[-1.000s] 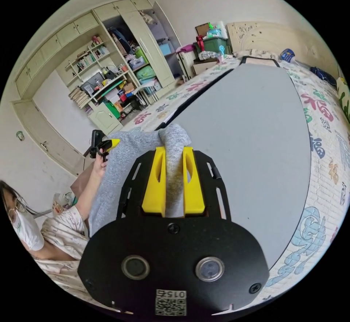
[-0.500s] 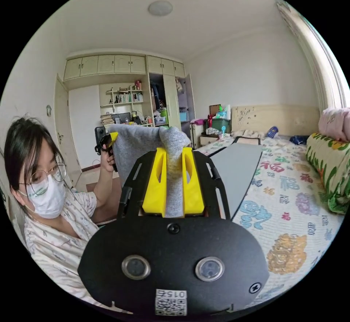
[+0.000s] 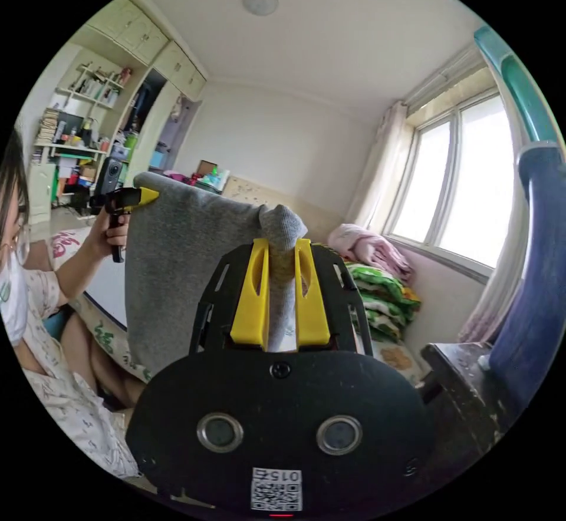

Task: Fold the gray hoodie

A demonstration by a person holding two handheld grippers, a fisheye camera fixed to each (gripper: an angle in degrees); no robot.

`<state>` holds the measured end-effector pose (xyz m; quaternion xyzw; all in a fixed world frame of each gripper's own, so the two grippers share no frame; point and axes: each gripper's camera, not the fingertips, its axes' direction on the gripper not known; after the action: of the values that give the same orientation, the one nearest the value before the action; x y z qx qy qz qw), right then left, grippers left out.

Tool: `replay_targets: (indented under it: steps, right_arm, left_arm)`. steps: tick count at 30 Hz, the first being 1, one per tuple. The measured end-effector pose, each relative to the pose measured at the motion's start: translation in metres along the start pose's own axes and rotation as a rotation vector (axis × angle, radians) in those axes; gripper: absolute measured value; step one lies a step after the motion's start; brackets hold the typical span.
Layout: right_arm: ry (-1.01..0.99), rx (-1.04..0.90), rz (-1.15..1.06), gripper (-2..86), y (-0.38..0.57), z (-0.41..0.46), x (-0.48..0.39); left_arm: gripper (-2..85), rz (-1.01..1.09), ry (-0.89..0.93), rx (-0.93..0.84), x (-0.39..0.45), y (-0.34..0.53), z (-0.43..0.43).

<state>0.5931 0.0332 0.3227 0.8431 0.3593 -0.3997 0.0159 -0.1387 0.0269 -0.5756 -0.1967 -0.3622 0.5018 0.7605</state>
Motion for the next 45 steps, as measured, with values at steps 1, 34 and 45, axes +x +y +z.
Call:
replay_targets:
  steps: [1, 34, 45]
  right_arm:
    - [0.056, -0.017, 0.001, 6.7, -0.002, 0.011, 0.011]
    - [0.501, -0.834, -0.236, -1.0, 0.140, 0.651, 0.141]
    - [0.724, -0.253, 0.090, -1.0, 0.107, 0.419, 0.215]
  left_arm:
    - [7.8, -0.004, 0.012, -0.014, -0.013, 0.011, 0.026]
    - [9.1, -0.821, -0.230, -0.553, -0.575, 0.377, 0.343]
    - [9.7, -0.382, -0.630, -0.424, -0.358, 0.228, 0.147]
